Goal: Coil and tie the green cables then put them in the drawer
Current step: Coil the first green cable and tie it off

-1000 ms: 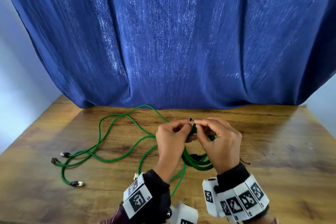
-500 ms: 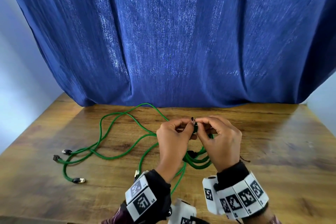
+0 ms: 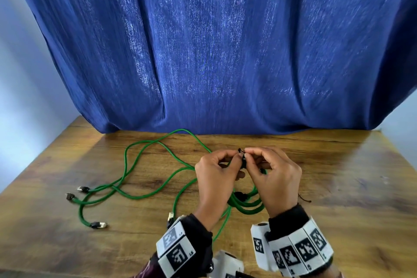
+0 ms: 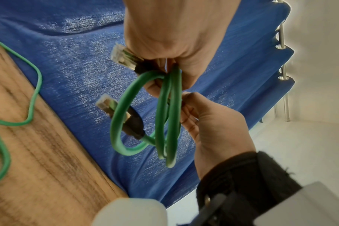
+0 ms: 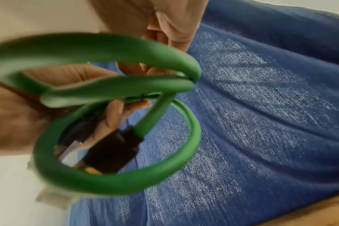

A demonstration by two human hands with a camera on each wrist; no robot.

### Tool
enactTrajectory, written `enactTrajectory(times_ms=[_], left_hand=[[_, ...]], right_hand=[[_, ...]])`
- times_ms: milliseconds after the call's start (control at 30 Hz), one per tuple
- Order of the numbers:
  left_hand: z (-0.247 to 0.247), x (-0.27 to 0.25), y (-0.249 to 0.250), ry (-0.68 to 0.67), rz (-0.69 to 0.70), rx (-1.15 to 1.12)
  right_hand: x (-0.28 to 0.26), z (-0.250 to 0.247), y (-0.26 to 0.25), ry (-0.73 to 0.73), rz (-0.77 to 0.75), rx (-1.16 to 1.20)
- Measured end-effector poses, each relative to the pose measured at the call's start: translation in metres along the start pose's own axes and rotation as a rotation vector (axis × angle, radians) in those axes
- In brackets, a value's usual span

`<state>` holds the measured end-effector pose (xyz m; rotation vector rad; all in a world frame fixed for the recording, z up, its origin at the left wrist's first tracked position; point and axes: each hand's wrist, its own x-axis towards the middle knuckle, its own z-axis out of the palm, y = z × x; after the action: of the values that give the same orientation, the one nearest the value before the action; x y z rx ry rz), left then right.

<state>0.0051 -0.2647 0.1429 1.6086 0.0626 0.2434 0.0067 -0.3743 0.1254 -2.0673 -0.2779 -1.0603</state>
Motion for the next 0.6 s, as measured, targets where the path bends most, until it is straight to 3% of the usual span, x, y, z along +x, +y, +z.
enactTrajectory(times_ms=[333,600], left_hand=[[-0.0007,-0.0003,-0.0042,0.011,-0.017,-0.035],[-0.0005,-0.0016,-0.0033,-0.006,0.093,0.082]], right_hand=[[-0.0016,0.0026,0.0014,0.006,-0.038,-0.056],[-0.0017,0.0038,0.0038,0.002,-0.07,-0.066]])
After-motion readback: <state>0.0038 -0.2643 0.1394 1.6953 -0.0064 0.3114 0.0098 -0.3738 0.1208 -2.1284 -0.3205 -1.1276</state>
